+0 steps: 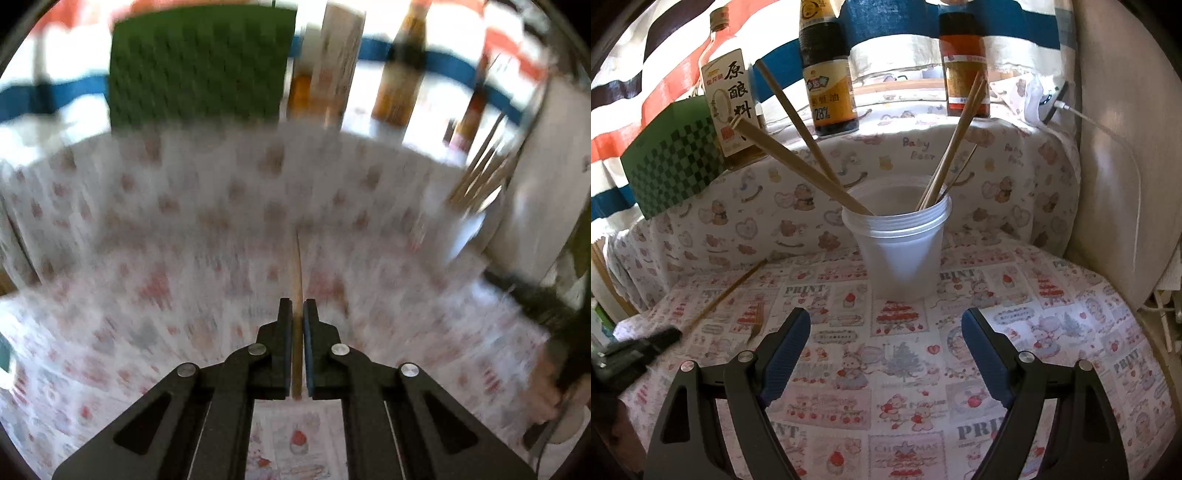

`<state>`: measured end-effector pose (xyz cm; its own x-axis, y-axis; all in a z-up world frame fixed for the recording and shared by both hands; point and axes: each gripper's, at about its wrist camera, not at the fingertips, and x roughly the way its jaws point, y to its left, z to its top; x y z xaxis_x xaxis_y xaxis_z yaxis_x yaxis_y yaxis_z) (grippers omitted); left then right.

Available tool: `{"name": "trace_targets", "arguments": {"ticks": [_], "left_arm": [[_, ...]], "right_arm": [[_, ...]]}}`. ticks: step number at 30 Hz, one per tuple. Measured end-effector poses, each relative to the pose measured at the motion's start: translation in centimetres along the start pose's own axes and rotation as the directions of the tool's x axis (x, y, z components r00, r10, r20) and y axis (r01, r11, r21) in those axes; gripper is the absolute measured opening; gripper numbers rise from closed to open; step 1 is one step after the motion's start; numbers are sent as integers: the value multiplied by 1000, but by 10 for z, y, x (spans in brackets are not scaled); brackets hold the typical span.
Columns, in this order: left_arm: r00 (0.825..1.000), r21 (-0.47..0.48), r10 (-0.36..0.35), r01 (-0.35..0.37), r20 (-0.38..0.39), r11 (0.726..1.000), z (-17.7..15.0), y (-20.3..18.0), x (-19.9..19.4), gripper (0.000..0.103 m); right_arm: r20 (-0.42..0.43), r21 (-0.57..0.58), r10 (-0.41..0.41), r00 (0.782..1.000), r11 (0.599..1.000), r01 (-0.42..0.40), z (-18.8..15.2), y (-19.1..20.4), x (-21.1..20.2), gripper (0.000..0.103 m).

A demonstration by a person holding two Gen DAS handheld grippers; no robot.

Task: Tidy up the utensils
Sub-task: 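Close the left tool on the last chopstick and lift it, then carry the chopstick toward the cup while the right tool closes on the gold fork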

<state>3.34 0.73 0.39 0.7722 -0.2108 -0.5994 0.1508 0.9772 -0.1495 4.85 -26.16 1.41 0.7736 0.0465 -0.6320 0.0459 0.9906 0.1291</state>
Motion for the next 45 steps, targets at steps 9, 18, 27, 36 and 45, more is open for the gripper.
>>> {"name": "trace_targets", "arguments": {"ticks": [9, 18, 27, 36, 45], "left_arm": [[977, -68, 65, -52, 201, 996, 12, 18, -44, 4], [957, -129, 78, -42, 281, 991, 12, 31, -61, 4], [910, -96, 202, -179, 361, 979, 10, 22, -67, 4], [916, -115, 194, -163, 352, 980, 9, 25, -63, 5], [932, -194, 177, -119, 317, 974, 11, 44, -57, 5]], "right_arm": [[21, -17, 12, 1000, 1000, -11, -2, 7, -8, 86], [-6, 32, 125, 992, 992, -125, -2, 13, -26, 86], [-221, -59, 221, 950, 969, -239, 17, 80, 30, 59], [-318, -98, 167, 933, 973, -207, 12, 132, 103, 37], [-336, -186, 59, 940, 974, -128, 4, 152, 128, 28]]}}
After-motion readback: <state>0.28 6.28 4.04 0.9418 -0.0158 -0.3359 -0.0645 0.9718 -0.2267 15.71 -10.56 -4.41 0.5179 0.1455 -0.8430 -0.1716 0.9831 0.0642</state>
